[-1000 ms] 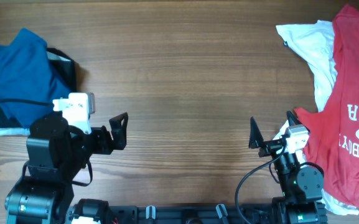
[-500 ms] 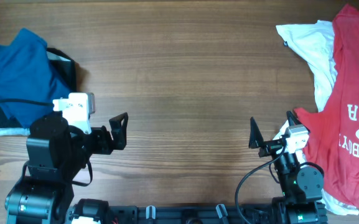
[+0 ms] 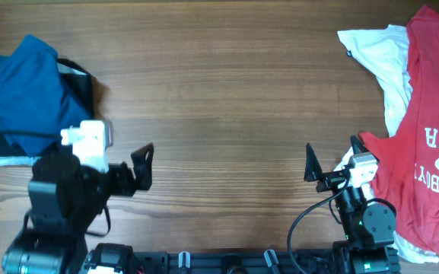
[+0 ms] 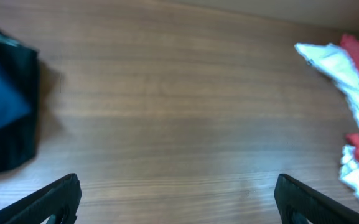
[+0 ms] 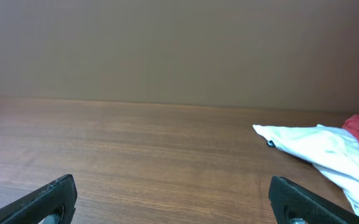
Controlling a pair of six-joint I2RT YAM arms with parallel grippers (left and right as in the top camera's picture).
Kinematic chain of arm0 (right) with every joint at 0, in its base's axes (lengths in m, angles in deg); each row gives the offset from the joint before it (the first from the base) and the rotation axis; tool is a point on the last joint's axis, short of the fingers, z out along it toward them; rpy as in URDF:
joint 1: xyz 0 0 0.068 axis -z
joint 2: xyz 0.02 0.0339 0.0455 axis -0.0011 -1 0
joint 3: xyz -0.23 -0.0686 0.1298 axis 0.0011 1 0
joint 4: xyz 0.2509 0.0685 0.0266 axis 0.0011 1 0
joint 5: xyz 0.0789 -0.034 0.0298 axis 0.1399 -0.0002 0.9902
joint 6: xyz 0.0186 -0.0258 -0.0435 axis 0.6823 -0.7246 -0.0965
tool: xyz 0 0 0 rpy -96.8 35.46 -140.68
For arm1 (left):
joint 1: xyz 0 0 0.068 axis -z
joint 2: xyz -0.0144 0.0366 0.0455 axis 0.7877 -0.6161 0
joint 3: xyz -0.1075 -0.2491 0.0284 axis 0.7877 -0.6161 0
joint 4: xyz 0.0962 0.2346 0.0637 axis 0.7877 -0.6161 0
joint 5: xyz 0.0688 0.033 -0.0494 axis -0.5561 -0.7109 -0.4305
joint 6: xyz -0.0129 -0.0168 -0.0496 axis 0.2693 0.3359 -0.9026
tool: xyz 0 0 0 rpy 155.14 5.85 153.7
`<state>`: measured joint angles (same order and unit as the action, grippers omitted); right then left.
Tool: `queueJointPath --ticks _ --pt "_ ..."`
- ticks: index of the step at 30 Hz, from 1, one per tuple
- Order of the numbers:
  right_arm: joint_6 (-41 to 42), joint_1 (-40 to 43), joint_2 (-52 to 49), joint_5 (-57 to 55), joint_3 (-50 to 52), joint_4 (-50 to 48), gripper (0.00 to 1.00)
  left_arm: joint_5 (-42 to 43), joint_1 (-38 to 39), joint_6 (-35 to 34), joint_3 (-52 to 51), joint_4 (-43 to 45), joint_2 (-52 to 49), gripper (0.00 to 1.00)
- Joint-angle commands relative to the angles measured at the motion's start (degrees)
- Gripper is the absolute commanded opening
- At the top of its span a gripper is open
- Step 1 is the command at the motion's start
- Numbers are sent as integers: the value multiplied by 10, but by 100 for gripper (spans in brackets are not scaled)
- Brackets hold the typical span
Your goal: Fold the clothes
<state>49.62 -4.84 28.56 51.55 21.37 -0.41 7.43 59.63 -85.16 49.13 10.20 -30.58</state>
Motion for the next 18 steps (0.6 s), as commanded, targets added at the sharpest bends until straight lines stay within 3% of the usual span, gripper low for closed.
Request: queueJointPath --ticks 1,5,9,14,18 --pt "-7 3 5 13 1 -3 100 -38 7 19 -35 -23 65 100" --pt "-7 3 5 13 1 -3 100 -46 10 19 -131 11 155 100" --pt "-7 3 5 13 1 -3 100 -46 10 19 -261 104 271 100" --pt "-7 3 5 13 1 -3 100 -46 3 21 -383 290 365 100" --pt "-7 3 5 13 1 -3 100 -48 -5 38 -468 452 366 100"
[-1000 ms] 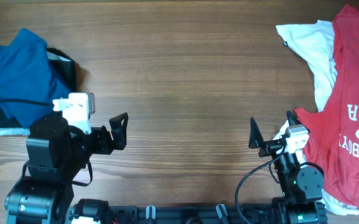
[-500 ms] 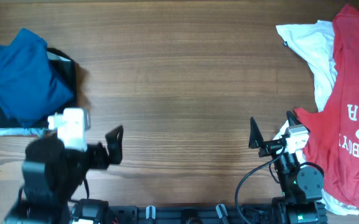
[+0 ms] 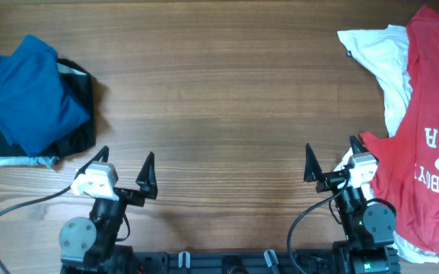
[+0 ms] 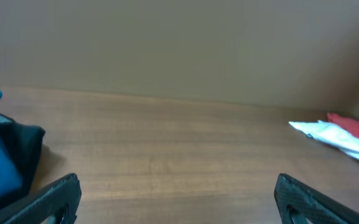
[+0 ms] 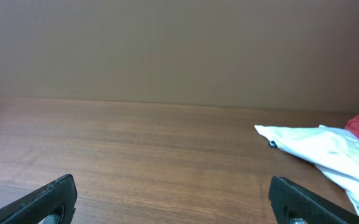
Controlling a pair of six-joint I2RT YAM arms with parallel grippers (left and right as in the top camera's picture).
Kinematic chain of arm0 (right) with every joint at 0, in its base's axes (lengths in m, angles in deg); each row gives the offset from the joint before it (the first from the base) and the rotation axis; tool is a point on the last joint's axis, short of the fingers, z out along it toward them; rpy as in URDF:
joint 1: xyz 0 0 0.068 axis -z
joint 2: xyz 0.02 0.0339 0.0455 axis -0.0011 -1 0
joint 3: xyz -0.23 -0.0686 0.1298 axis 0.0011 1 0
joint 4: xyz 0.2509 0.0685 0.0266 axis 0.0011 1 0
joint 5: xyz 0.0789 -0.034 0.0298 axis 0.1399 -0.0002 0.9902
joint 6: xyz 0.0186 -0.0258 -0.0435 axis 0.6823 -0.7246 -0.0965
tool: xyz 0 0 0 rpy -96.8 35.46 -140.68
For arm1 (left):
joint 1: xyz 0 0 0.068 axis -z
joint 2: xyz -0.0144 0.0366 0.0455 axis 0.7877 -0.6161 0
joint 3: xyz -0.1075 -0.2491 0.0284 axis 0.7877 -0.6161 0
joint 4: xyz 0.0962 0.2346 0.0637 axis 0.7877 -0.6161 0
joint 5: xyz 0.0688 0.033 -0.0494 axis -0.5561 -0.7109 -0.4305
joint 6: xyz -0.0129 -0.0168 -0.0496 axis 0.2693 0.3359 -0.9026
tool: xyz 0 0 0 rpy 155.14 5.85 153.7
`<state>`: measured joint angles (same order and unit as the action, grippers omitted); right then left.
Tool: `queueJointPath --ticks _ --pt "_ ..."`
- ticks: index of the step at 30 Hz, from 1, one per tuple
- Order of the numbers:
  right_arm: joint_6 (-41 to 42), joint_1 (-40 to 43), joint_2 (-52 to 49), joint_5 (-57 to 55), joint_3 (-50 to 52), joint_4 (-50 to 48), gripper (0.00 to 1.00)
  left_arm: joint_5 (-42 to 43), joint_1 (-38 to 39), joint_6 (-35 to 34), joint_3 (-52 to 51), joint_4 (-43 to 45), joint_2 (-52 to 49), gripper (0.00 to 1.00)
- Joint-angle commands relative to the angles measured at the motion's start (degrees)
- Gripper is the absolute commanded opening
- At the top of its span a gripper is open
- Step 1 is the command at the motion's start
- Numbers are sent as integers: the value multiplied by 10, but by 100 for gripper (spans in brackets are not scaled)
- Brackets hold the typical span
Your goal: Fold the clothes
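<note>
At the table's left edge lies a folded pile: a blue garment (image 3: 29, 91) on top of a black one (image 3: 82, 114). A red shirt with white lettering (image 3: 432, 129) and a white garment (image 3: 383, 65) lie unfolded at the right edge. My left gripper (image 3: 124, 171) sits low at the front left, open and empty, fingers (image 4: 55, 199) wide apart. At the front right, my right gripper (image 3: 329, 161) is also open and empty, beside the red shirt. The white garment (image 5: 316, 152) shows in the right wrist view.
Bare wooden tabletop (image 3: 219, 99) stretches between the two piles. Cables run along the front edge by both arm bases. A plain brown wall (image 5: 179, 50) stands behind the table.
My left arm has drawn back from beside the blue pile to a low pose at the front edge; its camera now looks level across the table. The right arm has not moved.
</note>
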<state>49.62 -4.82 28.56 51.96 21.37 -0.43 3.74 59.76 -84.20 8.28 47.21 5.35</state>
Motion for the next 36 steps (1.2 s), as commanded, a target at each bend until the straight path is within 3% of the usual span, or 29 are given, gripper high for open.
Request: queueJointPath --ticks 1,5,8,36 --pt "-7 3 5 9 1 -3 100 -11 -6 37 -83 125 7 100" --pt "-7 3 5 9 1 -3 100 -5 -6 49 -151 207 7 100" --pt "-7 3 5 9 1 -3 100 4 -6 49 -150 139 7 100" --pt "-7 3 5 9 1 -3 100 4 -6 50 -150 141 7 100"
